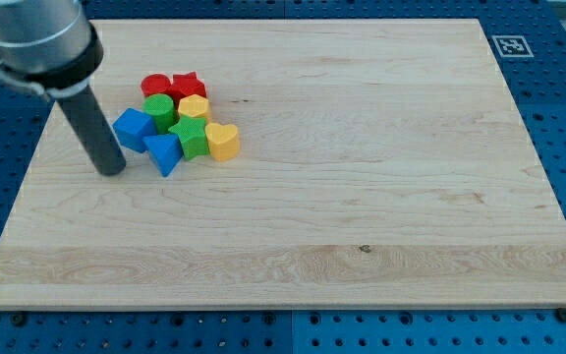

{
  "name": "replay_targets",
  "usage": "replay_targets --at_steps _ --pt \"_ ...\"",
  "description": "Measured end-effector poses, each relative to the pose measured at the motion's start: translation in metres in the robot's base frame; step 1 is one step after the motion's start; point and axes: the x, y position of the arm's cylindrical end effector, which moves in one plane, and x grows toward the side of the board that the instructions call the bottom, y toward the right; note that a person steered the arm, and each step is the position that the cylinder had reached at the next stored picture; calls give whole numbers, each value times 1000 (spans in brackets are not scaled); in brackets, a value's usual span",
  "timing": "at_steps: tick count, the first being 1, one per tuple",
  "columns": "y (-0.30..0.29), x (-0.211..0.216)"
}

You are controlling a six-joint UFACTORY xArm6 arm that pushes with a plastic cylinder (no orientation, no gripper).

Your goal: Push the blue cube along with the group of blocks up and right a bit

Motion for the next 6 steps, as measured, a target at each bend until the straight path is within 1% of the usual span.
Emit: replay_targets --at_steps 1,3,4,6 --pt "0 -14" --pt "0 -17" --pt "0 -48" --pt "0 -56"
